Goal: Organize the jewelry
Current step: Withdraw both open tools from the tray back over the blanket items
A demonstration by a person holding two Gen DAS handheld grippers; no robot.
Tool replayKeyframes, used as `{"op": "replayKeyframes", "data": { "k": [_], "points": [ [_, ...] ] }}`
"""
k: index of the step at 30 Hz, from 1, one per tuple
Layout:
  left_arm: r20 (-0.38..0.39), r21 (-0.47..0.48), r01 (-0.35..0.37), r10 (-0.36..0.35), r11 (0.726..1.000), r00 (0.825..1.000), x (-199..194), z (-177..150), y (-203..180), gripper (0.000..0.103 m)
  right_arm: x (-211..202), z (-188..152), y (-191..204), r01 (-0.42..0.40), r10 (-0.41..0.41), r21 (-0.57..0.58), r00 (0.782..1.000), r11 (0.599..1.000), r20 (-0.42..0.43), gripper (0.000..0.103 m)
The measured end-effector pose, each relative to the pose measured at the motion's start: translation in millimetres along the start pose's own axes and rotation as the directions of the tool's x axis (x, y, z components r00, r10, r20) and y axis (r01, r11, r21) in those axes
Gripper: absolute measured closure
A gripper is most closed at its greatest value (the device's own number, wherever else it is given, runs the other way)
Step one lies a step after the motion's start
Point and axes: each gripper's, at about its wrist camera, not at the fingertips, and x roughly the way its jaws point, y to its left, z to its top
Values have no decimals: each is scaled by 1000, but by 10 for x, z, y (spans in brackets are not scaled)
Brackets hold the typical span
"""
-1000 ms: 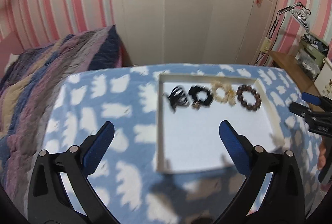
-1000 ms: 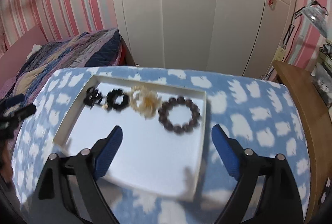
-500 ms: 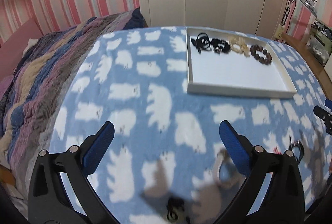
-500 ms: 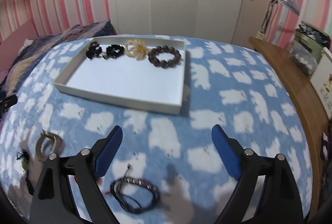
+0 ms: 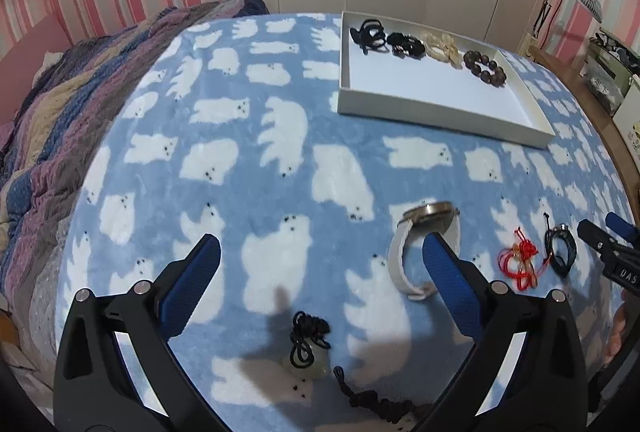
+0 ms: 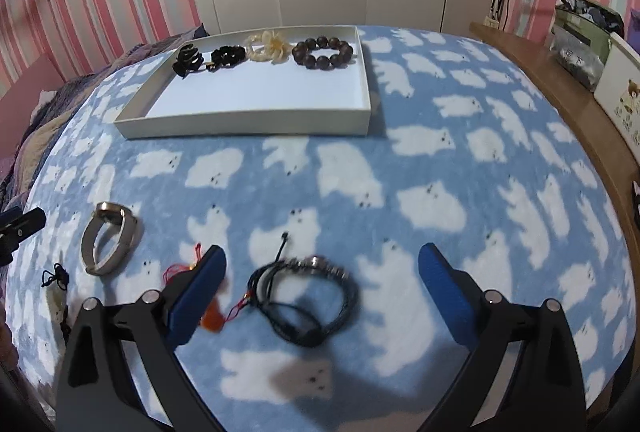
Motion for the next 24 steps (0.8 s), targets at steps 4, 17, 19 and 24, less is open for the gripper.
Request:
{"op": "replayKeyframes", "data": {
  "k": [4, 17, 19, 24],
  "points": [
    [-9, 7, 4, -4, 1000, 1000, 39, -21, 22, 3, 52, -63, 73, -4, 4, -21, 1000, 1000, -20, 6],
    [-26, -24, 9, -10, 1000, 1000, 51, -109, 136, 3, 15, -25, 58, 50, -50, -81, 999, 995, 5, 6],
    [-27, -20, 5, -5, 1000, 1000, 48, -140, 137, 3, 11, -30, 9, 59, -59, -77, 998, 995, 7, 6],
    [-37, -25, -5, 4, 1000, 999, 62, -168, 138, 3, 27, -44, -70, 66, -66, -69, 998, 995, -2, 6]
  ]
}}
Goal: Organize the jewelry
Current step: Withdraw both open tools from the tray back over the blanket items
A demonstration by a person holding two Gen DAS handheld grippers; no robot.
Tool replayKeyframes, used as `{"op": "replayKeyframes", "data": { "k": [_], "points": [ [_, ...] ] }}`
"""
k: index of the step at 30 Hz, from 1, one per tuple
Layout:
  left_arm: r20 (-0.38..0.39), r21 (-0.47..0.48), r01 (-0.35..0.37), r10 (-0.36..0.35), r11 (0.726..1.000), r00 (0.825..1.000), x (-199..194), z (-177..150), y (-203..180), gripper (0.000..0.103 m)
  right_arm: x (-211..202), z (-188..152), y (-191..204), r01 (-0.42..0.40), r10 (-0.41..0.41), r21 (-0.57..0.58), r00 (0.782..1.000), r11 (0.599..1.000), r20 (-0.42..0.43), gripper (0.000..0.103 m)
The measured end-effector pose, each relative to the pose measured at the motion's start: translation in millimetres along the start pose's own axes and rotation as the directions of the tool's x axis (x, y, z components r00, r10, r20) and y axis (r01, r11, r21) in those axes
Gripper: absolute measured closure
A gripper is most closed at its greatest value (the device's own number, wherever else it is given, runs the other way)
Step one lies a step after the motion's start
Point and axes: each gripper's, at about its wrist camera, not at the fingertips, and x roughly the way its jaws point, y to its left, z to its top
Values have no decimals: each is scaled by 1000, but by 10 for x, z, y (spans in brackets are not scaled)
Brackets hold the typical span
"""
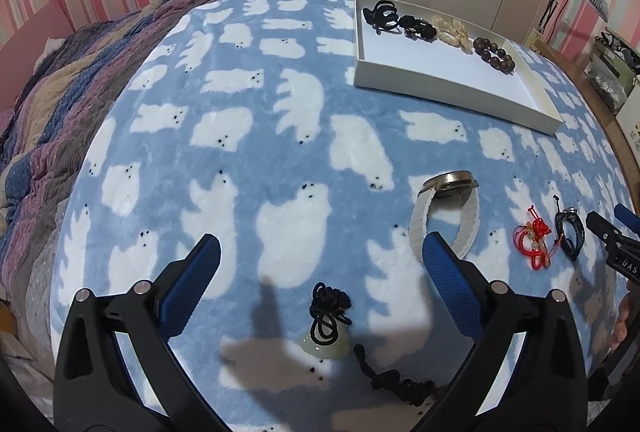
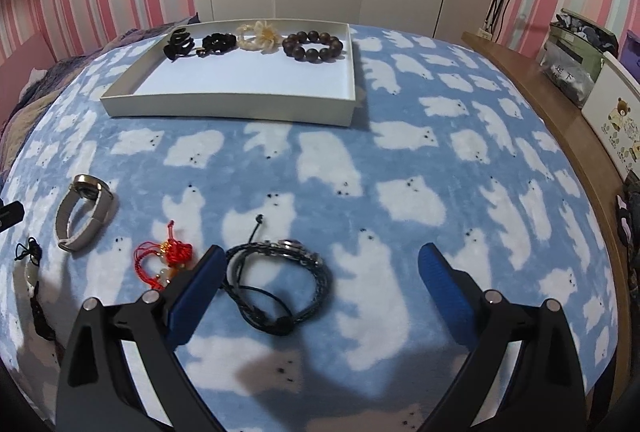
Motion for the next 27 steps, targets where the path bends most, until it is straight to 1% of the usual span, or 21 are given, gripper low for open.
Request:
{"op": "replayKeyframes", "data": {
  "k": [8, 16, 24, 27],
  "points": [
    [-3, -3, 5, -5, 1000, 1000, -12, 1, -13, 3, -6, -14, -38, 20, -20, -12, 1000, 1000, 12, 6],
    [-11, -7, 17, -17, 1000, 1000, -3, 0, -18, 3, 8, -30, -63, 14, -14, -7, 1000, 1000, 0, 6],
    [-11, 14, 35, -35, 999, 999, 0, 37, -98, 4, -2, -13, 11, -10, 10, -26, 1000, 1000, -5, 6],
    [-17, 29, 42, -41, 999, 999, 10, 57, -161, 4, -16, 8, 83, -36, 36, -44, 999, 998, -6, 6]
  ]
}}
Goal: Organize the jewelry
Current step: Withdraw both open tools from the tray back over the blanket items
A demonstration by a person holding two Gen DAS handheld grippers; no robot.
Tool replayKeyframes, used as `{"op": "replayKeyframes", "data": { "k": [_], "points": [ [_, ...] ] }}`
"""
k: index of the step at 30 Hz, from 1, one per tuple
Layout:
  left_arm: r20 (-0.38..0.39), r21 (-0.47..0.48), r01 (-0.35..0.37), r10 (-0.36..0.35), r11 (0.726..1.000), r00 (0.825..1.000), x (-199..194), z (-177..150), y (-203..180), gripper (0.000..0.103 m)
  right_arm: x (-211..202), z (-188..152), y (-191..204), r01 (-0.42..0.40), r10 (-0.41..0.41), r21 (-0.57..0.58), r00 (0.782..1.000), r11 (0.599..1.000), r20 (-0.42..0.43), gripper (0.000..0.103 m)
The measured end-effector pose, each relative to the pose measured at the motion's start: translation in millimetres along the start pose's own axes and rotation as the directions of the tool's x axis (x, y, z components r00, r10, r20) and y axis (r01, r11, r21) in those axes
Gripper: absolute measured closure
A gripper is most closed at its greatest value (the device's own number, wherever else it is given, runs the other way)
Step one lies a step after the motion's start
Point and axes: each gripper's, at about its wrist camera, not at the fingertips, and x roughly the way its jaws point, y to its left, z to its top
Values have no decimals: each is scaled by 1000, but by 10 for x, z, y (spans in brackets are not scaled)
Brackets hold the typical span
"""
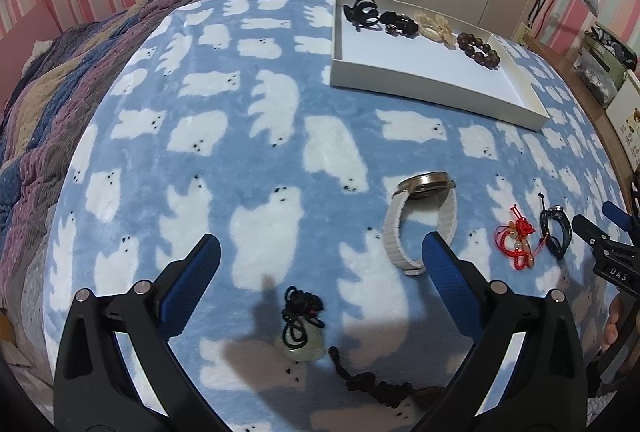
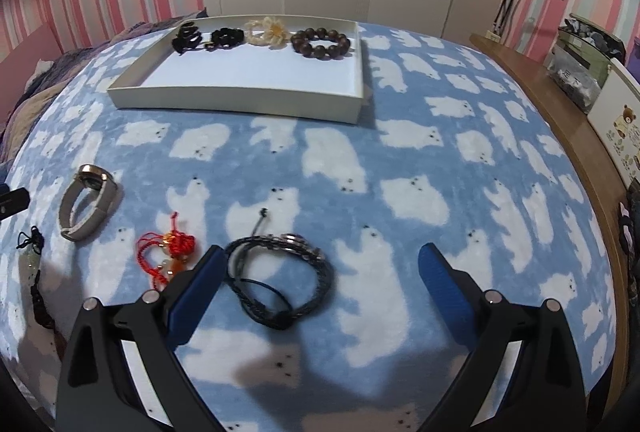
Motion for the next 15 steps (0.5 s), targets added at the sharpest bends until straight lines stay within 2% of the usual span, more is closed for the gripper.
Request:
{"op": "replayKeyframes", "data": {
  "k": [3, 7, 10, 12, 15],
  "points": [
    [-3, 19, 9, -9, 1000, 1000, 23, 22, -77, 4, 10, 18, 123, -19, 19, -39, 1000, 999, -2, 6],
    [-10, 35, 21, -20, 999, 1000, 55, 46, -156, 4, 45, 35, 191, -54, 54, -37, 998, 998, -15, 7],
    [-16, 54, 46, -45, 997, 999, 87, 81, -256, 8, 57, 63, 297, -93, 92, -43, 996, 995, -19, 8],
    [-13, 75, 50, -49, 996, 999, 93, 91, -326, 8, 59, 72, 377, -101, 100, -69, 995, 992, -24, 17],
    [-12, 101, 40, -39, 994, 999, 122, 122, -413, 8, 77, 80, 455, -114, 111, -85, 993, 990, -36, 21]
  ]
}}
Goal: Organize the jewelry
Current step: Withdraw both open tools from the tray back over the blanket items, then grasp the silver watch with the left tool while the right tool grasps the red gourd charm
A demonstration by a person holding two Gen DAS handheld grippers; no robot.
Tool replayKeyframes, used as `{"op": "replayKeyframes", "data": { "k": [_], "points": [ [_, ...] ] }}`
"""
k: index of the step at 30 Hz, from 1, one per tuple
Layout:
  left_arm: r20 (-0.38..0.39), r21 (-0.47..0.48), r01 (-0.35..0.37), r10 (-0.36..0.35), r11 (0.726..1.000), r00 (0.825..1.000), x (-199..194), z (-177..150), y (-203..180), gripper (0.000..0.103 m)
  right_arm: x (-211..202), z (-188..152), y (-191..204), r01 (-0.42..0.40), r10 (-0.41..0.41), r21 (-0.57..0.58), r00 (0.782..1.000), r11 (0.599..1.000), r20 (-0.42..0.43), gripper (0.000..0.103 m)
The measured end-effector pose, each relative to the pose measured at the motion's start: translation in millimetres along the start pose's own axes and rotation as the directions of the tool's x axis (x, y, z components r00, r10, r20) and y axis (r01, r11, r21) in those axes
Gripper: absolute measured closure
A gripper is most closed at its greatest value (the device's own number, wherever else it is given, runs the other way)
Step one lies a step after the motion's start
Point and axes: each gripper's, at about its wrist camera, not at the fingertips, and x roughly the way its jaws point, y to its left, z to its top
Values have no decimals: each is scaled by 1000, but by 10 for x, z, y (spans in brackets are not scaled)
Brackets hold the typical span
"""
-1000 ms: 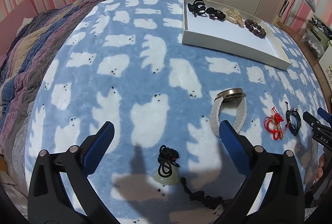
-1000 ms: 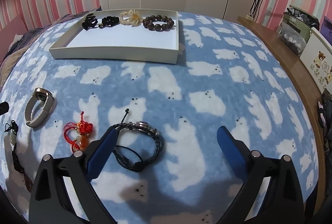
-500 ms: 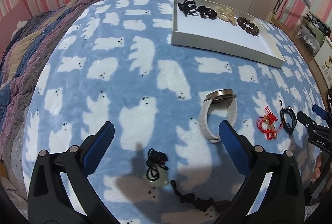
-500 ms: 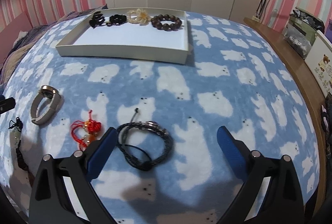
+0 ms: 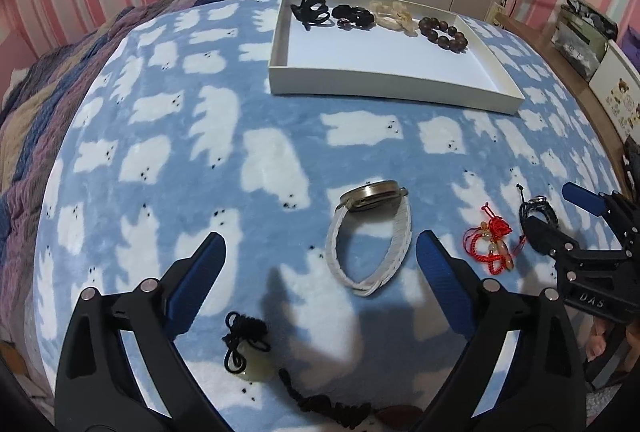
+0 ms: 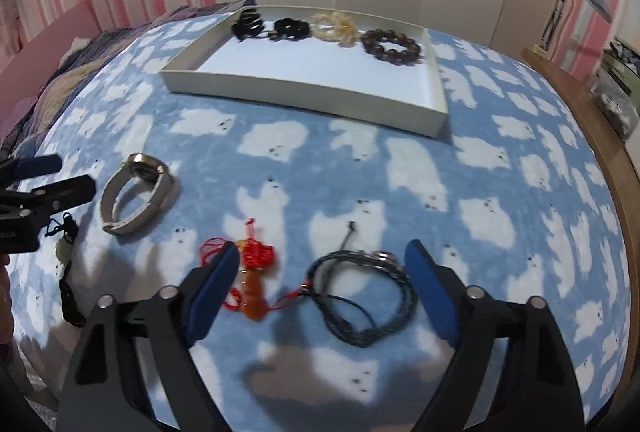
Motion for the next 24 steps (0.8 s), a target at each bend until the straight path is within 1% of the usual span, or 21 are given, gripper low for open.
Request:
{"op": "replayKeyframes", "data": {
  "k": [2, 4, 5, 7, 8, 9, 10, 11, 12, 13, 15, 17, 20, 22, 23, 24],
  "points": [
    [-4, 0, 4, -4, 1000, 1000, 26, 36, -5, 9, 22, 9, 38, -8, 8, -5, 1000, 1000, -7, 23],
    [-13, -1, 2, -2, 1000, 1000, 64, 65, -16, 11, 46, 18, 63, -19, 18, -8, 1000, 1000, -17, 29],
    [-22, 0, -5, 5, 1000, 1000, 93, 76, -25, 12, 57, 19, 79, -29, 29, -8, 999, 1000, -23, 32],
    [-38, 6, -1, 1, 1000, 999, 149, 83, -39, 18, 79, 19, 108, -39, 39, -14, 999, 999, -31, 34],
    [-46, 8, 6, -5, 1000, 999, 176, 83, -46, 19, 93, 16, 124, -41, 40, -18, 999, 999, -34, 36],
    [-51, 10, 9, -8, 1000, 999, 199, 81, -56, 20, 117, 13, 141, -47, 46, -22, 998, 999, -42, 40],
    [-57, 14, 10, -9, 1000, 998, 228, 80, -68, 24, 142, 10, 152, -54, 53, -23, 997, 998, -51, 43],
    [-62, 16, 9, -8, 1000, 998, 251, 79, -77, 27, 161, 9, 160, -59, 57, -22, 997, 998, -57, 48],
    [-68, 17, 9, -8, 1000, 998, 274, 80, -82, 34, 188, 6, 166, -63, 62, -20, 996, 998, -66, 51],
    [-82, 13, 15, -13, 1000, 997, 312, 82, -80, 40, 212, 2, 171, -63, 61, -20, 995, 998, -74, 52],
    [-98, 8, 18, -17, 1000, 995, 357, 81, -78, 43, 244, -2, 177, -56, 53, -23, 995, 998, -86, 60],
    [-110, 5, 17, -16, 1000, 994, 398, 80, -76, 45, 259, -1, 175, -55, 52, -23, 994, 998, -91, 62],
    [-117, 3, 20, -19, 1000, 993, 429, 82, -82, 51, 286, 6, 157, -71, 70, -8, 992, 997, -100, 70],
    [-124, 3, 23, -22, 1000, 992, 449, 80, -94, 59, 306, 5, 157, -88, 88, 1, 990, 996, -108, 75],
    [-128, 1, 24, -23, 1000, 992, 453, 77, -91, 61, 310, 2, 157, -98, 97, 4, 989, 995, -110, 82],
    [-131, 1, 24, -24, 1000, 991, 459, 75, -90, 66, 311, 2, 159, -103, 103, 5, 989, 995, -109, 84]
  ]
}}
